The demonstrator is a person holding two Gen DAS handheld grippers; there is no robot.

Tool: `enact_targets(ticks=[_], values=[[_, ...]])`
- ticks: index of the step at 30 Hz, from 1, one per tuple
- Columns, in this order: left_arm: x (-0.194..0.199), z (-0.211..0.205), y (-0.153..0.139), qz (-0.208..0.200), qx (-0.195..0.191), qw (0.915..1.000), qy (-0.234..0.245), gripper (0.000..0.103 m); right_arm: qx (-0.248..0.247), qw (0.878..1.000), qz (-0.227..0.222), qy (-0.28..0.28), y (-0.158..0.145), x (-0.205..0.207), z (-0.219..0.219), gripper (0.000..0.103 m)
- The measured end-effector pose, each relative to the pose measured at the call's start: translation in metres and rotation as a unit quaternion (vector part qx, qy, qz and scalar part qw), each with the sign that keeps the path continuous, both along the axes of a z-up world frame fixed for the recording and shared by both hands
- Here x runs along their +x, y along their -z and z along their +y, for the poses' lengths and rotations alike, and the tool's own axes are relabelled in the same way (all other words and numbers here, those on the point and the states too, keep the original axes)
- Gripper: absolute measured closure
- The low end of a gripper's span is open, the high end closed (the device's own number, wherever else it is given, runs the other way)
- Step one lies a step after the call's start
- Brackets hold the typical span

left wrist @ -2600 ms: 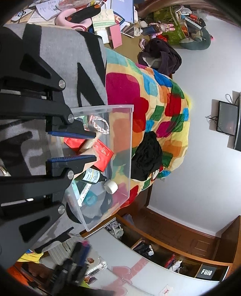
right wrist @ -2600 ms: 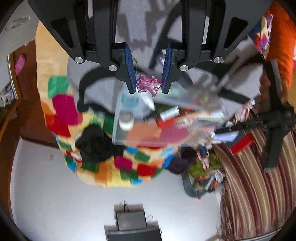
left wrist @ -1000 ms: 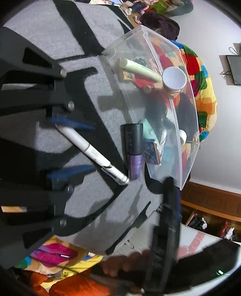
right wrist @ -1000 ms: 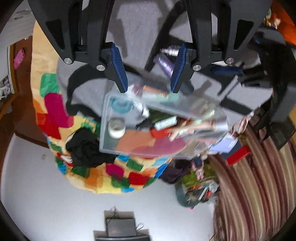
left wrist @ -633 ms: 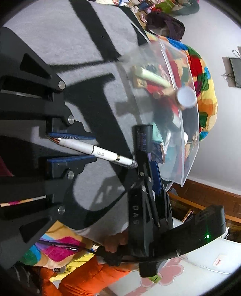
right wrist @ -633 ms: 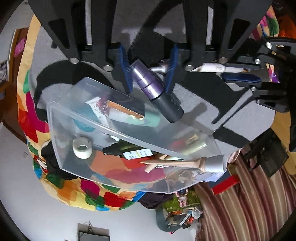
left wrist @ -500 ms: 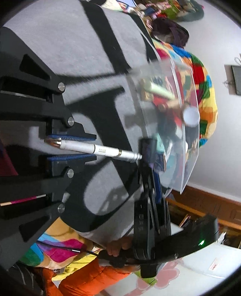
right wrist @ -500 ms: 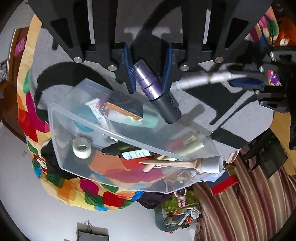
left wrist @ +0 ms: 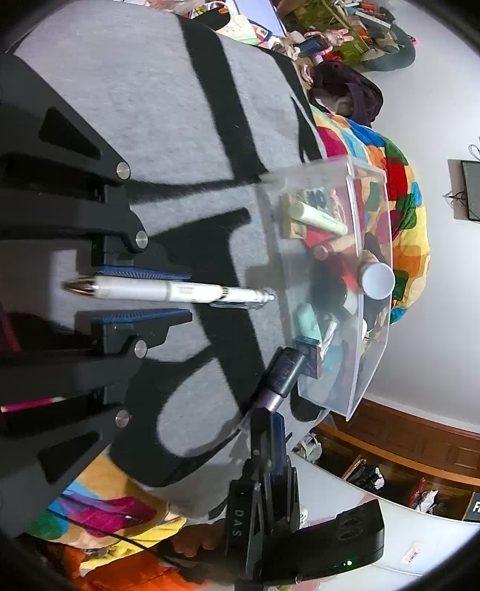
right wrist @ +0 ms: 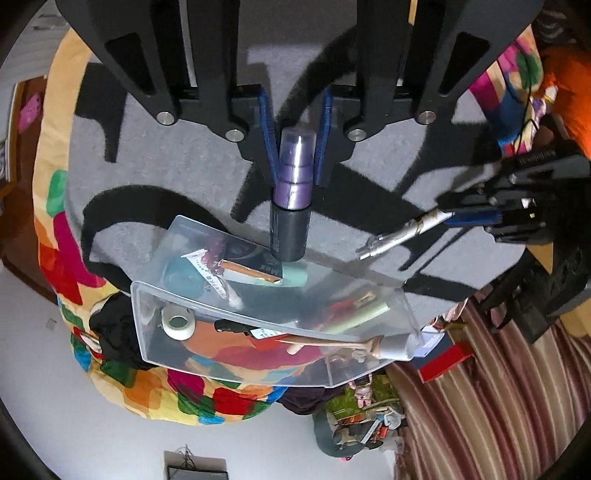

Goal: Organize objects
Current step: 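Grasp the white pen with the left tool while the right grasps the purple-black cylinder, then drop the white pen into the box with the left tool while the right drops the purple cylinder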

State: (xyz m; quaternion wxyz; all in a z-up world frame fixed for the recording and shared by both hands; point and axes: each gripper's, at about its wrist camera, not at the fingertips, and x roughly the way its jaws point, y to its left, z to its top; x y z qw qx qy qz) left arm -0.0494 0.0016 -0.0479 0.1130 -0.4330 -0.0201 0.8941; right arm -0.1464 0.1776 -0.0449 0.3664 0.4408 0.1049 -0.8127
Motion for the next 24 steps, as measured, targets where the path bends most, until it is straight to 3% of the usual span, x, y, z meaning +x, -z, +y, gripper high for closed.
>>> enact_targets(ticks=[3, 8, 9, 11, 13, 24], values=[[-0.007, 0.004, 0.002, 0.006, -0.005, 1.0, -0.002, 0.088, -0.001, 1.0, -0.004, 0.018, 0.005, -0.006, -0.005, 0.067], [-0.005, 0.01, 0.005, 0.027, -0.023, 0.9994, -0.006, 0.088, 0.009, 0.999, 0.002, 0.04, 0.015, -0.008, -0.017, 0.066], [-0.004, 0.012, 0.005, 0.03, -0.028, 0.9991, -0.006, 0.088, 0.017, 0.999, 0.013, 0.046, 0.017, -0.006, -0.019, 0.067], [-0.003, 0.013, 0.005, 0.034, -0.033, 0.9988, -0.009, 0.088, 0.022, 0.998, 0.032, 0.049, 0.014, -0.001, -0.021, 0.079], [-0.004, 0.012, 0.005, 0.034, -0.031, 0.9989, -0.014, 0.093, 0.017, 0.998, 0.03, 0.054, 0.013, 0.001, -0.021, 0.08], [0.006, -0.001, -0.014, 0.051, -0.003, 0.998, -0.037, 0.093, -0.029, 0.997, 0.042, 0.06, -0.012, 0.02, -0.005, 0.08]])
